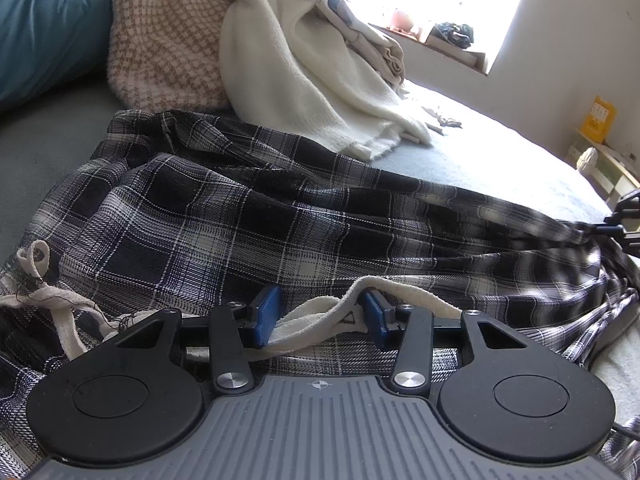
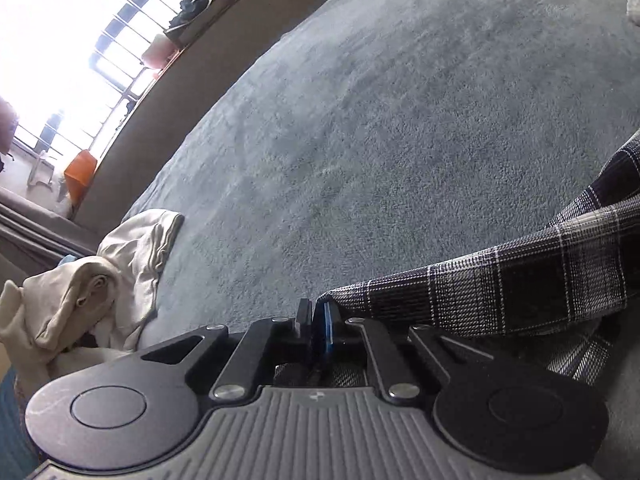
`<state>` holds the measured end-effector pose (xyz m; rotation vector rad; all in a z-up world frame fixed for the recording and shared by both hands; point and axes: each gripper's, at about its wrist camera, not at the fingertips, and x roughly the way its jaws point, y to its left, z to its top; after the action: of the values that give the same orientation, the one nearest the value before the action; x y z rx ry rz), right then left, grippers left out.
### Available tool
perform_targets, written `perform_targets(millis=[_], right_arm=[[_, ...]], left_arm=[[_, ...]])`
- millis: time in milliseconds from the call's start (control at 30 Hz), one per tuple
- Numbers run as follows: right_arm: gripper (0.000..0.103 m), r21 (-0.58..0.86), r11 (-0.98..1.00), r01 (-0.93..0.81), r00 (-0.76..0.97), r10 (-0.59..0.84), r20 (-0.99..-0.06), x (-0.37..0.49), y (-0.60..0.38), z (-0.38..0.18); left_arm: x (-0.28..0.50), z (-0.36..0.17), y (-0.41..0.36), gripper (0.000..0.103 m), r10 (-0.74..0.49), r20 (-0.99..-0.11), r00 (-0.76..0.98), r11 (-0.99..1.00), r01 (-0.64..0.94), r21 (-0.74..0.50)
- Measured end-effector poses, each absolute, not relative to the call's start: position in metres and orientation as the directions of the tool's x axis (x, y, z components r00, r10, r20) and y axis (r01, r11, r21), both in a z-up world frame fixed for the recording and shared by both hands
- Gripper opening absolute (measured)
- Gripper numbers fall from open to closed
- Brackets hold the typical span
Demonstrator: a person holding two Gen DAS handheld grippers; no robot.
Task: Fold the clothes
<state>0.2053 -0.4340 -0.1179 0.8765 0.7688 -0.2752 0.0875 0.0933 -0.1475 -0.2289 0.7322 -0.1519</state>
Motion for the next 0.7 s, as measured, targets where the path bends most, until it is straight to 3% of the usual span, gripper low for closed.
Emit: perform_targets(millis=[67, 200, 267, 367, 500, 633, 700], right_arm=[[0.009, 0.586, 0.631, 0.509, 0.734, 0.039, -0.679, 0.205, -0.432, -0.110], [0.026, 0.577, 0.645, 0.501, 0.805, -0.103, -0.584, 0.197, -0.432, -0.081], [0.027, 0.569, 0.664, 0.485, 0.827, -0.137, -0.545, 0.196, -0.430, -0.064], [0.027, 0.494, 0.793, 0.357, 0.817, -0.009, -0.577, 0.214, -0.393, -0.046], [0.029, 0.372, 0.928, -0.030, 0.715, 0.280, -0.641, 0.244, -0.281, -0.037], [0.037, 0.286, 0.850, -0.442, 0.523, 0.503, -0.688, 0.254, -0.150, -0.033], [0.038, 0.207, 0.767, -0.607, 0.441, 0.541, -0.716, 0.249, -0.083, -0.033]], left_arm=[[0.088, -0.147, 0.095, 0.046, -0.225, -0.642, 0.733, 0.961, 0.058, -0.271], [0.087, -0.145, 0.102, 0.046, -0.252, -0.633, 0.732, 0.946, 0.048, -0.322], [0.086, -0.143, 0.106, 0.046, -0.260, -0.631, 0.731, 0.938, 0.037, -0.344], [0.082, -0.136, 0.114, 0.046, -0.269, -0.624, 0.734, 0.927, 0.021, -0.376], [0.076, -0.124, 0.128, 0.046, -0.254, -0.591, 0.765, 0.919, 0.000, -0.394], [0.078, -0.125, 0.142, 0.046, -0.180, -0.591, 0.786, 0.929, -0.062, -0.365], [0.081, -0.132, 0.147, 0.046, -0.131, -0.620, 0.774, 0.935, -0.111, -0.337]])
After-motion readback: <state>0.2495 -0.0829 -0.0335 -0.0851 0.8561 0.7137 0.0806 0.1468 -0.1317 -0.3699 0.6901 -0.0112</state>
